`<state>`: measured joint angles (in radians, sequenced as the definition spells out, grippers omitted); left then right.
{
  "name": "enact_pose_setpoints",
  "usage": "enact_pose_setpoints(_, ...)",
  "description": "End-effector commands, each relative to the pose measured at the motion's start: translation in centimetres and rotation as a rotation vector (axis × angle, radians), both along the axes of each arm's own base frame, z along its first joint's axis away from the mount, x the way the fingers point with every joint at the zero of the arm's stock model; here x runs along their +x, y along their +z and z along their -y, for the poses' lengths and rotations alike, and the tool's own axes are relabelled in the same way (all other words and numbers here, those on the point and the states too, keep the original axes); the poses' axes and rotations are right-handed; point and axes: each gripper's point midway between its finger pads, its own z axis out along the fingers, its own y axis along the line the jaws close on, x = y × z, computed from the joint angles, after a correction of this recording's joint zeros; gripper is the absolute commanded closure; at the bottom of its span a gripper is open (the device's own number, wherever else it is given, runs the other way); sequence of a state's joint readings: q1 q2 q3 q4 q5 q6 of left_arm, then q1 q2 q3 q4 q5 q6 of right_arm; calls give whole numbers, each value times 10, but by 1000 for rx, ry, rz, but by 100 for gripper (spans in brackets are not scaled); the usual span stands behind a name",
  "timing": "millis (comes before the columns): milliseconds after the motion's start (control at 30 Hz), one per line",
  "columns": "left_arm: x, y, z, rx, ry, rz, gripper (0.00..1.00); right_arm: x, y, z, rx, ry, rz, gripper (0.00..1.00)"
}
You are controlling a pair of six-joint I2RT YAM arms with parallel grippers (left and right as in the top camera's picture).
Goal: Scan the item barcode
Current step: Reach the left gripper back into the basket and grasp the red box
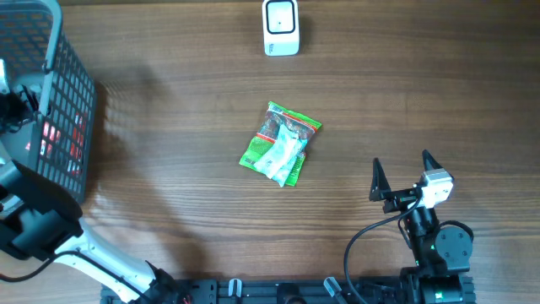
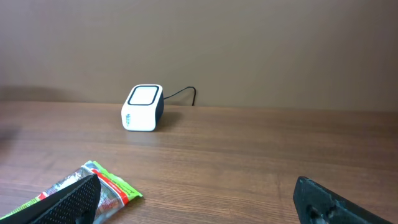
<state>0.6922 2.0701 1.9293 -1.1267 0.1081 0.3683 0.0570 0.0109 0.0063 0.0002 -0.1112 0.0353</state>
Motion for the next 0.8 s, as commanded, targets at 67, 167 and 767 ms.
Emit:
enact_pose_setpoints(67,1,-18,6,43,-252,-23,0,0,2,2,-8,-10,13,0)
enact_pose_setpoints(167,-4,-56,10,-8,-304,-77,0,0,2,2,-8,-10,13,0)
enact_pose_setpoints(767,5,-89,15,-210,-245,1,0,0,2,2,-8,-10,12,0)
